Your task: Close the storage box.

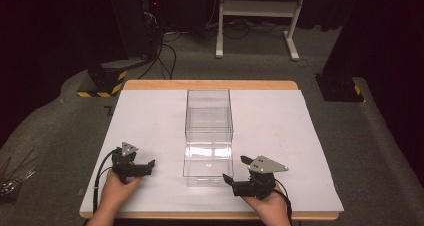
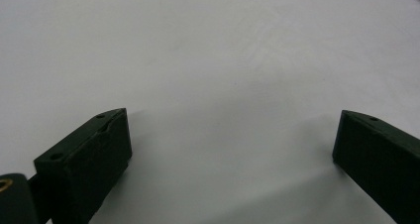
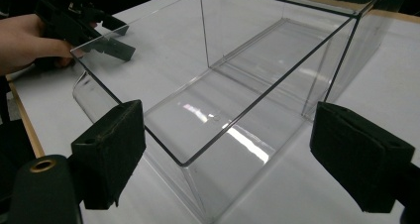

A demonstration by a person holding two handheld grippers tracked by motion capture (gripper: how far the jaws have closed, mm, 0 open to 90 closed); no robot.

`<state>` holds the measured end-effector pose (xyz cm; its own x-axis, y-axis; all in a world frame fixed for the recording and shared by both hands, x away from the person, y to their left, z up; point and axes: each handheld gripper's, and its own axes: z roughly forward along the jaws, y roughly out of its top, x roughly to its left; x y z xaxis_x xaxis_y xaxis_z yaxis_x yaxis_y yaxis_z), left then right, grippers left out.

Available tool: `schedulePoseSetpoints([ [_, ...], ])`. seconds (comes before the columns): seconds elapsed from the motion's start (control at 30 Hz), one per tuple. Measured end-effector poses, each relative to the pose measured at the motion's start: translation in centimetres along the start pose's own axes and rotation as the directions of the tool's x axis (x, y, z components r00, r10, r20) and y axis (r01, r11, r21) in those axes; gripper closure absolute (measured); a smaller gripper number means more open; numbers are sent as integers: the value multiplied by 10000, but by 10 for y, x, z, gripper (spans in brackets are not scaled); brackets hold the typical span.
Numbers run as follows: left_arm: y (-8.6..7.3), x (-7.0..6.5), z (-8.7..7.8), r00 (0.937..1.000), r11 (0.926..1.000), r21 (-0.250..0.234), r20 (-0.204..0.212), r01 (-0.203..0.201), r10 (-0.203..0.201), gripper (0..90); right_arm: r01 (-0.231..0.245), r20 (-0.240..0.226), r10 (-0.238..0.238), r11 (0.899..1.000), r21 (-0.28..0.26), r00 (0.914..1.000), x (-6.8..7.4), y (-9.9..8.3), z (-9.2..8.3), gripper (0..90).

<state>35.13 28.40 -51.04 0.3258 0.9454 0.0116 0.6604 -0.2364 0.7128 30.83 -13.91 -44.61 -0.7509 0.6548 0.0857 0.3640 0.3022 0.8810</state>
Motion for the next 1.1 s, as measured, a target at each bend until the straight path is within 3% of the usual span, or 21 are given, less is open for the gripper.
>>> schedulePoseSetpoints([
  [0.2,0,0,0,10000,10000,-2,1,0,0,19,35,-119,-33,9998,189,9999,1,-3,5,143],
  [0.67,0,0,0,10000,10000,2,3,3,-3,19,82,-146,-81,9999,89,9999,1,-4,7,133],
  [1.1,0,0,0,10000,10000,6,8,0,0,19,-87,109,88,9999,-145,9999,-4,-2,15,133],
])
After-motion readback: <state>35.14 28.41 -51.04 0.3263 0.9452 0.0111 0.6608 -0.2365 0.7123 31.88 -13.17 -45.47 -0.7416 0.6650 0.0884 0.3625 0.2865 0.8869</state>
